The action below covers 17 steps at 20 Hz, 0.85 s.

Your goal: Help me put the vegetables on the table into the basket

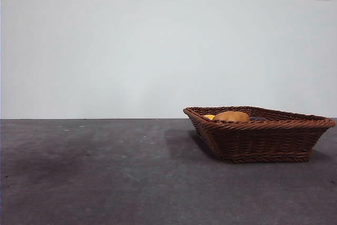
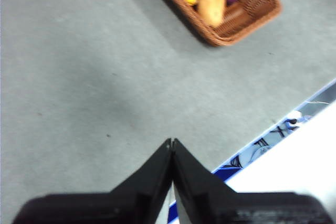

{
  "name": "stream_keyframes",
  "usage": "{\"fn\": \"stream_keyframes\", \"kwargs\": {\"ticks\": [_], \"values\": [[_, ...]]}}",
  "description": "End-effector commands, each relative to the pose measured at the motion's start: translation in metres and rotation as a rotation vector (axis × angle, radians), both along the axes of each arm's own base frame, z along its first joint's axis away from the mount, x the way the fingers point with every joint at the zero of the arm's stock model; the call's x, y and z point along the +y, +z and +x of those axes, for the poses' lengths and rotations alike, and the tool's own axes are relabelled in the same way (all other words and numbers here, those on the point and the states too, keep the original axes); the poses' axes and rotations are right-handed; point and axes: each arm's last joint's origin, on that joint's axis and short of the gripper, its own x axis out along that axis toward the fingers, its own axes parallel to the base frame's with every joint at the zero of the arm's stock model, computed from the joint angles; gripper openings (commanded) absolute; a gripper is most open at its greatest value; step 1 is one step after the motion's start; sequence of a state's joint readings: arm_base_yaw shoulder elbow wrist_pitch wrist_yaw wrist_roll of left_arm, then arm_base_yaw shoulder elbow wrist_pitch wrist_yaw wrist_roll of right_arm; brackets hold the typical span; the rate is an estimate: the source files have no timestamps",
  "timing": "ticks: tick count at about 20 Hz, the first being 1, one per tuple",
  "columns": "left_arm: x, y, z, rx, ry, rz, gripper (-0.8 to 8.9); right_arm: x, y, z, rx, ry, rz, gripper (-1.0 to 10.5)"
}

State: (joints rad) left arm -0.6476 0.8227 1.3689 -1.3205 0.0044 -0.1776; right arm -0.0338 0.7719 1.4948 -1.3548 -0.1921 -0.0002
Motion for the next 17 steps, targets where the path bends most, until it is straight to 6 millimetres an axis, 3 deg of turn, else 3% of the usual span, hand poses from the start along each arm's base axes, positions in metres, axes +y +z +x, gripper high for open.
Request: {"fn": "stream_keyframes", "kwargs": {"ticks": [1, 8, 11, 14, 17], "values": [[-0.004, -0.001, 0.005, 0.015, 0.007, 0.006, -0.03, 0.0, -0.002, -0.005, 0.011, -0.004, -0.004, 0.0], [-0.027, -0.013, 0.036, 0.115, 0.009, 0.084, -0.03, -0.001, -0.005, 0.016, 0.073, -0.008, -0.005, 0.0], [-0.023, -0.01, 0.044, 0.079, 0.065, 0.049, -0.03, -0.001, -0.008, 0.034, 0.129, -0.007, -0.003, 0.0], [-0.009, 0.001, 0.048, -0.18, 0.007, 0.061, -0.03, -0.002, -0.013, 0.057, 0.2, -0.007, -0.002, 0.0], [0.01, -0.018, 0.046, -0.426, 0.075, 0.037, -0.03, -0.003, -0.021, 0.083, 0.278, -0.006, 0.001, 0.0]]}}
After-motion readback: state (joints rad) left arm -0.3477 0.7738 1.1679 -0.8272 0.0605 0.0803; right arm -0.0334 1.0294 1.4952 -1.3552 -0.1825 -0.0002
